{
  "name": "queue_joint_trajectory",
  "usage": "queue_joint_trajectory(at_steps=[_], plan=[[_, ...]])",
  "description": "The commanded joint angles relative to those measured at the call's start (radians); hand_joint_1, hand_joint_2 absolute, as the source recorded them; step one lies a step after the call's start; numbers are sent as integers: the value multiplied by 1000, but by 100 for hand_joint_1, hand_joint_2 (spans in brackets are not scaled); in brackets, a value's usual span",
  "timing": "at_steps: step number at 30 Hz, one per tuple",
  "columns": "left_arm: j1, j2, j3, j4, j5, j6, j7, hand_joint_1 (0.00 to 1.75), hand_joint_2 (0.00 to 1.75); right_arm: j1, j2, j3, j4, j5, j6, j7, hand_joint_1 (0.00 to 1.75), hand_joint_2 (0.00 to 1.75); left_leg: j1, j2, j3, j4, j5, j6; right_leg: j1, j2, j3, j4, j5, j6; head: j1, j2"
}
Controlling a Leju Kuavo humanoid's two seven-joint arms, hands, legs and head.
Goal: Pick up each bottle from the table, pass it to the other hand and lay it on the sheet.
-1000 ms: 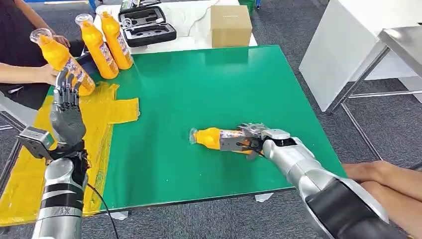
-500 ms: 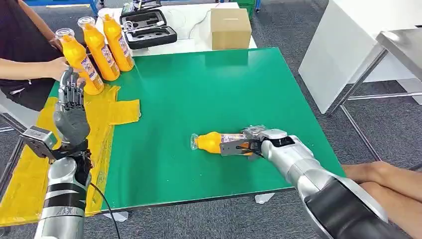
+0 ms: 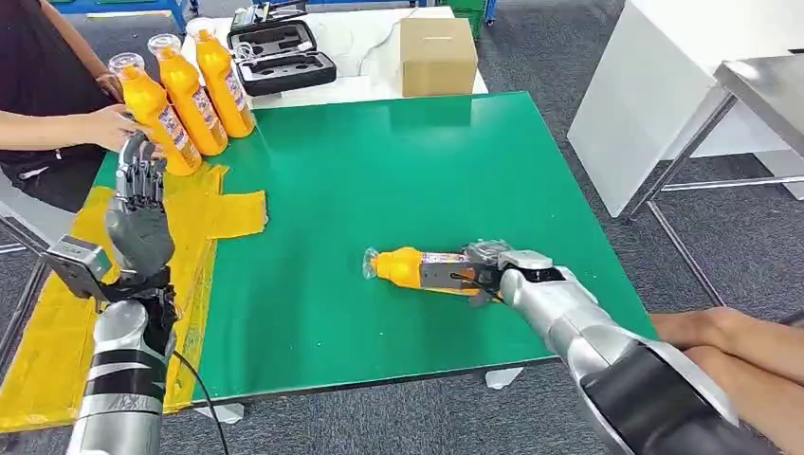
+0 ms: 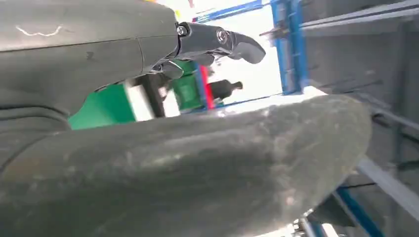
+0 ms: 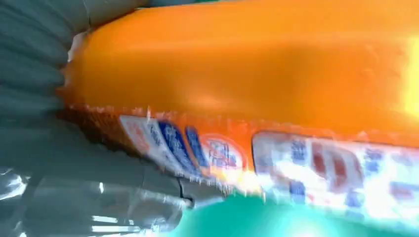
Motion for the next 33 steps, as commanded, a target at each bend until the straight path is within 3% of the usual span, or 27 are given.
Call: queue_joint_trajectory(at_steps=[1,4,13,14,15,17,20,27,33], plan=[[62,-29,-9,12,70,-63,65,0,175,-39,83,-411,-314,-283,-113,-156,175,175,-2,5,-4,1,0,-1,-2,5,-6,3,1,-1,0,0],[70,-35,-21,-6,74,-57,75,0,175,-14,77,-412,-397,-285,-88,-105,175,175,-1,7,-10,3,0,-2,-1,5,-13,4,6,-2,0,0],[67,-32,-22,-5,75,-55,78,0,175,-2,72,-410,-399,-284,-91,-111,175,175,0,-1,-14,2,3,0,0,-2,-13,2,3,-1,0,0],[71,-37,-29,-11,97,-73,96,0,175,6,86,-438,-433,-327,-111,-186,175,175,0,-1,-14,2,3,0,0,-2,-14,2,3,-1,1,0],[81,-46,-39,-25,119,-87,110,0,175,17,91,-439,-496,-336,-115,-185,175,175,0,0,-16,1,4,0,0,-1,-16,1,5,0,0,0],[105,-53,-82,-50,151,-99,151,0,175,61,104,-419,-634,-356,-102,-128,175,175,-1,0,-17,1,4,0,-1,-1,-18,2,5,0,1,0],[126,-50,-123,-64,189,-112,179,0,175,94,118,-367,-693,-348,-111,-100,175,175,0,0,-16,1,2,-1,-1,-1,-16,2,3,-1,0,0],[148,-7,-232,12,467,-367,318,0,175,70,210,-211,-578,-296,-124,-76,175,175,0,2,-15,0,2,-2,0,2,-16,1,4,0,0,0],[150,-3,-298,46,585,-441,359,0,175,92,303,-67,-526,-199,-139,-81,175,175,0,3,-12,0,0,-3,0,3,-14,1,2,0,0,0]])
